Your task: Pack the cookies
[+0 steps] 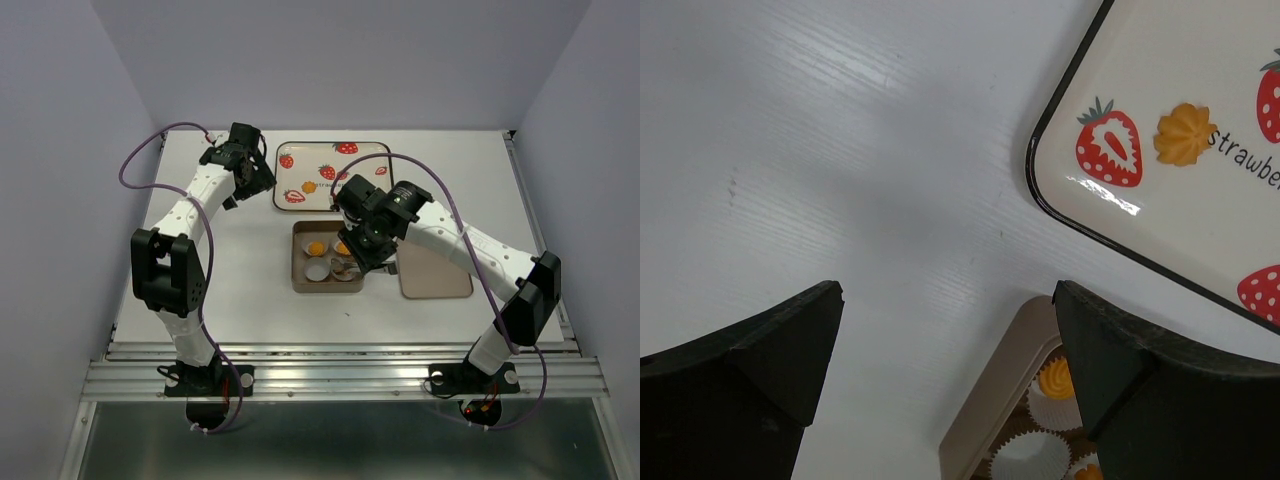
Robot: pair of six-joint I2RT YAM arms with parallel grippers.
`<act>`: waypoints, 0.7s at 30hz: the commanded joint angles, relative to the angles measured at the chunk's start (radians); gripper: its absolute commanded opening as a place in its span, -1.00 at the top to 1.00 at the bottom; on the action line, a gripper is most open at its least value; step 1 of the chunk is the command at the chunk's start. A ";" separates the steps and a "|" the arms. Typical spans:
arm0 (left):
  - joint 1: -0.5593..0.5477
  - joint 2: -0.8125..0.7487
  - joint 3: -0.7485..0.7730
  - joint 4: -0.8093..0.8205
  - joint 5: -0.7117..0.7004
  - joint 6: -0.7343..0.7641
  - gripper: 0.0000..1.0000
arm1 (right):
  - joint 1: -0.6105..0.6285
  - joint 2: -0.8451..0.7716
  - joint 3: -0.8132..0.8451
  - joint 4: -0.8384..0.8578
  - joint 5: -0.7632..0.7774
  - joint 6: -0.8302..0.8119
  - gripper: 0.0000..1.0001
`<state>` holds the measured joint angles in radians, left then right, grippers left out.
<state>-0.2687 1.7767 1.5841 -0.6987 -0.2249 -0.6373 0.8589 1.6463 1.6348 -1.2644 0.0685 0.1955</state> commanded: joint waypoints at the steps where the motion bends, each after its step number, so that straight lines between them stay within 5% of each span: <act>1: -0.004 -0.049 -0.004 -0.001 -0.013 0.007 -0.98 | 0.008 -0.013 0.019 0.059 0.024 0.016 0.19; 21: -0.004 -0.076 -0.030 -0.001 -0.017 0.008 -0.98 | 0.008 -0.006 -0.012 0.097 0.053 -0.001 0.18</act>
<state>-0.2687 1.7580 1.5642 -0.6994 -0.2253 -0.6373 0.8589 1.6463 1.6218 -1.2198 0.0990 0.2020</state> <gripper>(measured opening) 0.989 0.425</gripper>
